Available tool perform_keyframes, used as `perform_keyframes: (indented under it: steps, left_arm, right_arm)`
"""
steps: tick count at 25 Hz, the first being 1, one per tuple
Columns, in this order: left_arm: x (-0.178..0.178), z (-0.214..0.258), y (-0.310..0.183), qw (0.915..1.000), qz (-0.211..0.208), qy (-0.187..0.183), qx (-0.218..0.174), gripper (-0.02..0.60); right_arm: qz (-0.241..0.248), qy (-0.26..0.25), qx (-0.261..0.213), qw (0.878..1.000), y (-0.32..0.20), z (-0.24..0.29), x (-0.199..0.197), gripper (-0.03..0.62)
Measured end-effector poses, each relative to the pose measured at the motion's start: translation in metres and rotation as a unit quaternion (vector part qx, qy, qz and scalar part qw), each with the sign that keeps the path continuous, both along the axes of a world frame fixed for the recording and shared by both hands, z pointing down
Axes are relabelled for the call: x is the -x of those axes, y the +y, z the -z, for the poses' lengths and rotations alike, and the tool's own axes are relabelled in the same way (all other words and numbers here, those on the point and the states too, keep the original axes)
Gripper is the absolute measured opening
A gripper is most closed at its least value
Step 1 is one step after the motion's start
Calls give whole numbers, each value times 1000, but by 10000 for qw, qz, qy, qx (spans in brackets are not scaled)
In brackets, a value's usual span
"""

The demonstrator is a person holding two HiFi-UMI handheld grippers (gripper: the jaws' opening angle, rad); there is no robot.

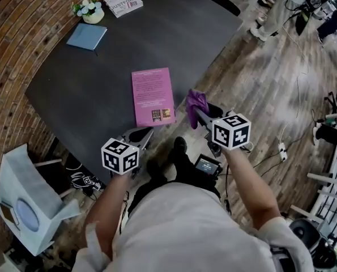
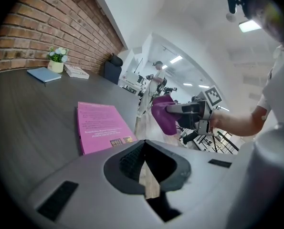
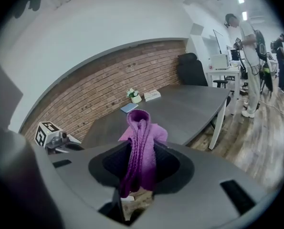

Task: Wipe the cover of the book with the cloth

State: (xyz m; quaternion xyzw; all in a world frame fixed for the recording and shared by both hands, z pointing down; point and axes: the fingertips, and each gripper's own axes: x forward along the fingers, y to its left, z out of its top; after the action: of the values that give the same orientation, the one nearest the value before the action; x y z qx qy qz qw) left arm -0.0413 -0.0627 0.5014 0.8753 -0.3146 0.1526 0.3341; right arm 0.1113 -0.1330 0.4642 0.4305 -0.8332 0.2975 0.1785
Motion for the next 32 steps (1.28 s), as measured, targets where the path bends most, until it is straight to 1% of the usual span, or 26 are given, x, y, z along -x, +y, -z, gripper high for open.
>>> perform_keyframes:
  steps: [3, 5, 9, 12, 15, 16, 19, 22, 26, 28, 32]
  left_arm:
    - [-6, -23, -19, 9986, 155, -460, 203, 9]
    - [-7, -37, -31, 9959, 279, -798, 334, 9]
    - [-9, -53, -50, 9897, 491, -1242, 521, 9]
    - [-6, -66, -58, 9833, 492, -1627, 654, 9]
    - [0, -84, -59, 9738, 375, -2045, 921, 8]
    - [1, -89, -57, 9712, 342, -2127, 1015, 8]
    - [1, -93, -57, 9679, 286, -2191, 1197, 8]
    - [-1, -93, -57, 9642, 64, -2326, 1273, 8]
    - [-2, -92, -56, 9621, -84, -2402, 1285, 8]
    - [-1, -92, -56, 9623, -143, -2423, 1227, 8]
    - [-2, -93, -56, 9650, -208, -2350, 1149, 8]
  right_arm:
    - [364, 57, 81, 9993, -34, -15, 3, 137]
    - [579, 78, 135, 9982, -57, -24, 3, 137]
    - [886, 54, 258, 9957, -96, -41, 5, 137]
    - [1097, 96, 343, 9933, -119, -56, 13, 137]
    - [1186, 177, 452, 9918, -137, -72, 22, 137]
    - [1183, 184, 493, 9916, -141, -76, 24, 137]
    - [1133, 173, 585, 9917, -153, -85, 29, 135]
    - [1048, 209, 588, 9925, -166, -90, 34, 136]
    - [692, 226, 654, 9952, -183, -96, 34, 137]
    - [587, 140, 770, 9952, -186, -101, 39, 137]
    - [728, 188, 881, 9933, -179, -115, 52, 135]
